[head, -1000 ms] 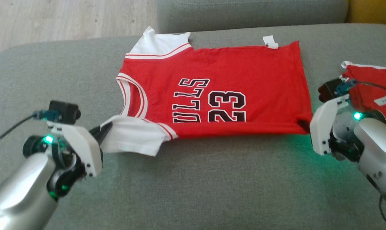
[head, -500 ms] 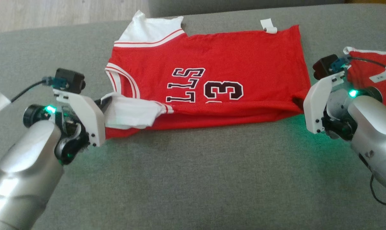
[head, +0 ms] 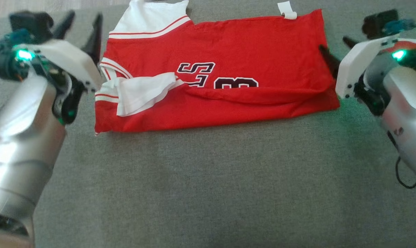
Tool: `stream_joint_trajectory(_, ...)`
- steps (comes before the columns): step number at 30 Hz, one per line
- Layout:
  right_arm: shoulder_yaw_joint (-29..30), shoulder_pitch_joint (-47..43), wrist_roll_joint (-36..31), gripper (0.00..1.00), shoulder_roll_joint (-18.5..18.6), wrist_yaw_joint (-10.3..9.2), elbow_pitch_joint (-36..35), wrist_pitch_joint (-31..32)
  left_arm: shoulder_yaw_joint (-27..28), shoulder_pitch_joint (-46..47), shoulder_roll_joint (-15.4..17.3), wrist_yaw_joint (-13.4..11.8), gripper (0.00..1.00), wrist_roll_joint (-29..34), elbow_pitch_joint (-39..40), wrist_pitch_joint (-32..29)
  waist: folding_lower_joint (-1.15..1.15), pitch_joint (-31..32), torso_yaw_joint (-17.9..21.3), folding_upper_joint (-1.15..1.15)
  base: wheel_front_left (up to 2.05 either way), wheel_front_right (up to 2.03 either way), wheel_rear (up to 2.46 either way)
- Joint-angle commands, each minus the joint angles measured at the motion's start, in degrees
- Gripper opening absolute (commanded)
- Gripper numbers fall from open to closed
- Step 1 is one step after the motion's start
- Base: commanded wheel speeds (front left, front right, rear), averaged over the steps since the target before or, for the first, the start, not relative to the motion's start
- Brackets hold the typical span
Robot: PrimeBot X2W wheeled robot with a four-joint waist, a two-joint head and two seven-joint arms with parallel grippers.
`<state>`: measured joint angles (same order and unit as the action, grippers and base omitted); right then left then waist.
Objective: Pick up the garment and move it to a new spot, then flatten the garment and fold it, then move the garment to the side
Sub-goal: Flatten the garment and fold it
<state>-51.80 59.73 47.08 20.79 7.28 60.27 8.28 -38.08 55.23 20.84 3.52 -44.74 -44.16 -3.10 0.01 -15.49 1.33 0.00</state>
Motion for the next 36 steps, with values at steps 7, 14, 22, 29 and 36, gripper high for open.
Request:
stream_joint_trajectory(7, 3.22, -0.31, -1.97, 1.00, -0.96, 0.21, 2.08, -17.22, 4.67, 3.95, -1.04, 0.67, 1.00, 1.65, -2.86, 16.05, -0.01, 2.55, -0.76, 0.00, 0.00, 0.00, 0.00)
stream_joint_trajectory(14, 14.29, -3.31, -6.76, 1.00, 0.83, 0.21, -3.79, -23.23, 10.57, -2.47, -2.62, -1.80, 1.00, 7.35, 5.73, 18.07, -0.01, 6.60, -1.58, 0.00, 0.00, 0.00, 0.00)
stream_joint_trajectory(22, 38.13, -21.80, -24.68, 1.00, -3.45, 0.21, -23.50, -23.26, 18.93, -18.79, -6.64, -4.94, 1.00, 17.50, 20.16, 18.09, -0.01, 10.39, -1.95, 0.00, 0.00, 0.00, 0.00)
stream_joint_trajectory(29, 52.80, -40.25, -38.73, 1.00, -15.92, 0.21, -35.72, -23.27, 24.02, -35.30, -13.04, -4.34, 1.00, 26.02, 26.93, 18.09, -0.01, 13.88, -1.91, 0.00, 0.00, 0.00, 0.00)
stream_joint_trajectory(36, 52.84, -47.59, -37.99, 1.00, -17.85, 0.21, -38.88, -23.27, 27.83, -41.79, -16.32, -3.88, 1.00, 28.24, 24.91, 18.10, -0.01, 14.86, -1.77, 0.00, 0.00, 0.00, 0.00)
